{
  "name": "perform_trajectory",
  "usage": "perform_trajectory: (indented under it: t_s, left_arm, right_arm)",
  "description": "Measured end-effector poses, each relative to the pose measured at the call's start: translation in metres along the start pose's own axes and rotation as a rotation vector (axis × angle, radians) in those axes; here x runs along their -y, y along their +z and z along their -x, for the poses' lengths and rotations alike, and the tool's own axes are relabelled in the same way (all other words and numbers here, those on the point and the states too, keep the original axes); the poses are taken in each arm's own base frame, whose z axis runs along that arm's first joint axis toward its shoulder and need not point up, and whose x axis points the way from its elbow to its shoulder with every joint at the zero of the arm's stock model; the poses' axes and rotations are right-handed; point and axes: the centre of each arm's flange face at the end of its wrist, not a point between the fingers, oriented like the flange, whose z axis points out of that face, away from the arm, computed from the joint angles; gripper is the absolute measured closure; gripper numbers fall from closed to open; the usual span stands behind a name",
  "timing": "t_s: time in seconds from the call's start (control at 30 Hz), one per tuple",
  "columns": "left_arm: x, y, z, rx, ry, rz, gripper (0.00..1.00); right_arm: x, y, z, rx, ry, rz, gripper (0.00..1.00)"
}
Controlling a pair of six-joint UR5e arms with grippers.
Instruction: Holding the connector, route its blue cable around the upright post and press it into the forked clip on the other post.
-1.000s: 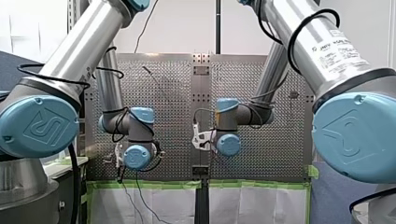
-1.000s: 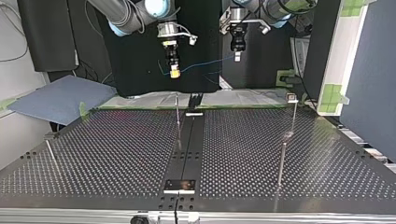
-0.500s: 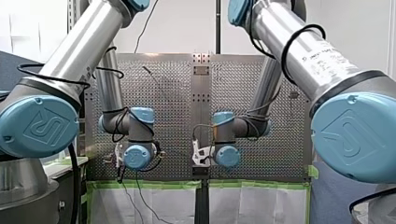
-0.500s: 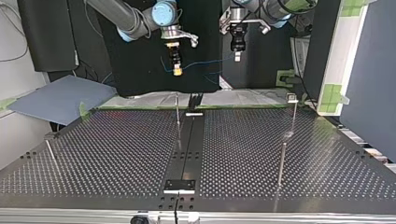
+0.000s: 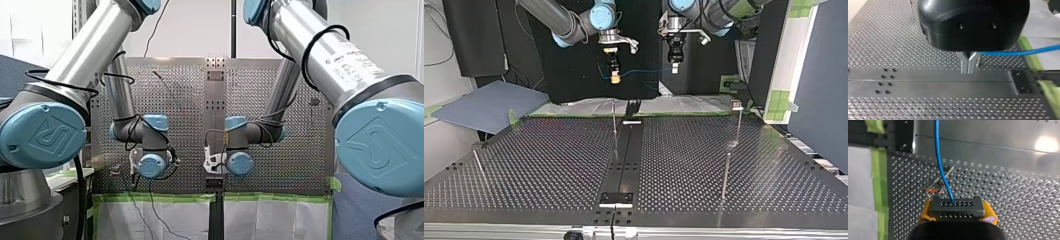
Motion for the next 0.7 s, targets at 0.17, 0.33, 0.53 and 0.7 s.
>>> perform_trajectory:
  t_s: [0.17, 0.33, 0.53, 0.7]
  left_arm:
    - [0.005, 0.020, 0.022, 0.039, -0.032, 0.014, 1.00]
    - [0.004, 0.027, 0.040, 0.053, -0.080, 0.037, 1.00]
    - [0.002, 0.035, 0.064, 0.073, -0.143, 0.067, 1.00]
    - [-0.002, 0.051, 0.087, 0.107, -0.197, 0.115, 1.00]
  right_arm:
    - [0.005, 0.003, -0.029, -0.054, 0.058, -0.032, 1.00]
    - [0.004, 0.007, -0.060, -0.107, 0.091, -0.049, 1.00]
    - [0.003, 0.017, -0.101, -0.156, 0.107, -0.048, 1.00]
    - [0.001, 0.022, -0.137, -0.191, 0.120, -0.051, 1.00]
